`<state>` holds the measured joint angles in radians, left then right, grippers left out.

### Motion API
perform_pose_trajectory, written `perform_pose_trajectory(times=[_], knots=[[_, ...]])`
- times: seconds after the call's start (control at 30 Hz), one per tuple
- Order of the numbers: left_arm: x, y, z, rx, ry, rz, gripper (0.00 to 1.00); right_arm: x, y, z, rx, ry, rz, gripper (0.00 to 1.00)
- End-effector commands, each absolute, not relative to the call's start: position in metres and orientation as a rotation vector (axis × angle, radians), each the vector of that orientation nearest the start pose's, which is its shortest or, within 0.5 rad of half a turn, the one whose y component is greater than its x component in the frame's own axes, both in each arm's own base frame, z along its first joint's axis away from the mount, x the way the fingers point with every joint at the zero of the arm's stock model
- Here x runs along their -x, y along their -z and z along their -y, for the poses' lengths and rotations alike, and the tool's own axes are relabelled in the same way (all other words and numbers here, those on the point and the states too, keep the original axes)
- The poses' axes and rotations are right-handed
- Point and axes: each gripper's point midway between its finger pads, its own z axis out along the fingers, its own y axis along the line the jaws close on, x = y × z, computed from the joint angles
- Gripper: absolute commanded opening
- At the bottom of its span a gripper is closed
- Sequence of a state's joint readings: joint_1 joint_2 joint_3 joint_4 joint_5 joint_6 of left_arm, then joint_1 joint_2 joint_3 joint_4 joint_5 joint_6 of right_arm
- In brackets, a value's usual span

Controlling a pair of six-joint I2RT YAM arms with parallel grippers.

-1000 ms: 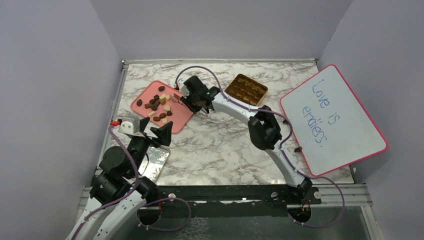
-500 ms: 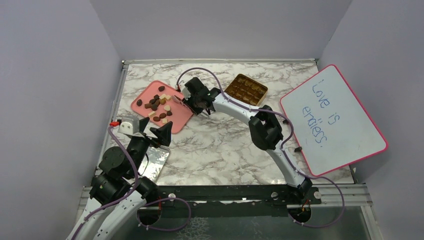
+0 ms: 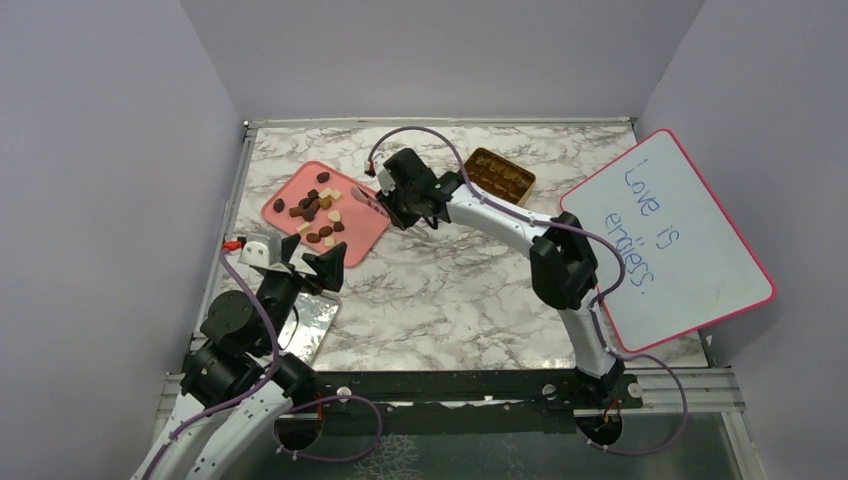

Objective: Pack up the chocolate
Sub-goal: Pick up the fake chocolate from the plate.

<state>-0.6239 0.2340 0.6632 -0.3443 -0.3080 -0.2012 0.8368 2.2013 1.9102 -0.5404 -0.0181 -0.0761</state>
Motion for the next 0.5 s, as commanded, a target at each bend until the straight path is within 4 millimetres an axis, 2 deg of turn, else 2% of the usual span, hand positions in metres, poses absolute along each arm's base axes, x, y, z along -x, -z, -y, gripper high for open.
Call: perform_pose_trajectory(times=[0.0,0.13,0.3,0.47], knots=[[-0.199,-0.309,0.086,-0.058,0.434,-1.514,0.99,-0.365,-0.145,-0.41,0.999,-0.407,-2.169,0.23],[-0.201,-0.307,0.083,-0.029,0.421,-1.524,0.99,-0.363,-0.158,-0.376,0.947,-0.289,-2.23,0.23],[-0.204,-0.304,0.084,-0.025,0.41,-1.547,0.99,-0.351,-0.178,-0.343,0.844,-0.302,-2.277,0.23],[-0.21,-0.294,0.091,-0.051,0.398,-1.603,0.99,-0.353,-0.183,-0.301,0.737,-0.234,-2.335,0.23]])
